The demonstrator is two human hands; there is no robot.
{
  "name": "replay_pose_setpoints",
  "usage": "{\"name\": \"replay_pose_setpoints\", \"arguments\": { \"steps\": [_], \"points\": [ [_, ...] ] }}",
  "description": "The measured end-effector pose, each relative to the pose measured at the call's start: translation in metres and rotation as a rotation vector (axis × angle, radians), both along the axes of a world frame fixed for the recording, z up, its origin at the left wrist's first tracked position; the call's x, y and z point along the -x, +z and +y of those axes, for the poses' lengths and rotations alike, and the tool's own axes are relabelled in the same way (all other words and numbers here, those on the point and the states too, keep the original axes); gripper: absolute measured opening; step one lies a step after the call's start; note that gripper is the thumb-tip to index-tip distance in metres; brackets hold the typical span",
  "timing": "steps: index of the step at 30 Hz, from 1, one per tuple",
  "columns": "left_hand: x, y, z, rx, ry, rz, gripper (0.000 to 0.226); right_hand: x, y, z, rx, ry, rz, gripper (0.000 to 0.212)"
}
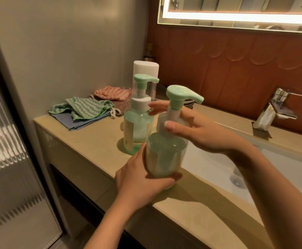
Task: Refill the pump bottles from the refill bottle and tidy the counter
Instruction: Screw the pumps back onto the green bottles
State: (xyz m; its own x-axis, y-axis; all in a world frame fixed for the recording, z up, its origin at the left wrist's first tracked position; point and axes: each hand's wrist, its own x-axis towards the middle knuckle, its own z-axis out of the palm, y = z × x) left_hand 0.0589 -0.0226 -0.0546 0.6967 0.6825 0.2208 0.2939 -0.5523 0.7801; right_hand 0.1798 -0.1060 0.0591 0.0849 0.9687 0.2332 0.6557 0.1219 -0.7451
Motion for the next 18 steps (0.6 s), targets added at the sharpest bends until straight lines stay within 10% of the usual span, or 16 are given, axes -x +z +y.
{"name": "replay_pose_setpoints", "arguments": {
  "steps": [9,18],
  "points": [
    [-0.001,-0.001,0.000,0.007,0.010,0.021,0.099,-0.011,0.007,-0.006,0.024,0.036,0.128,0.040],
    [0.000,-0.001,0.000,0.015,0.008,-0.013,0.097,0.007,0.002,0.009,-0.215,-0.353,-0.247,0.043]
  ]
}}
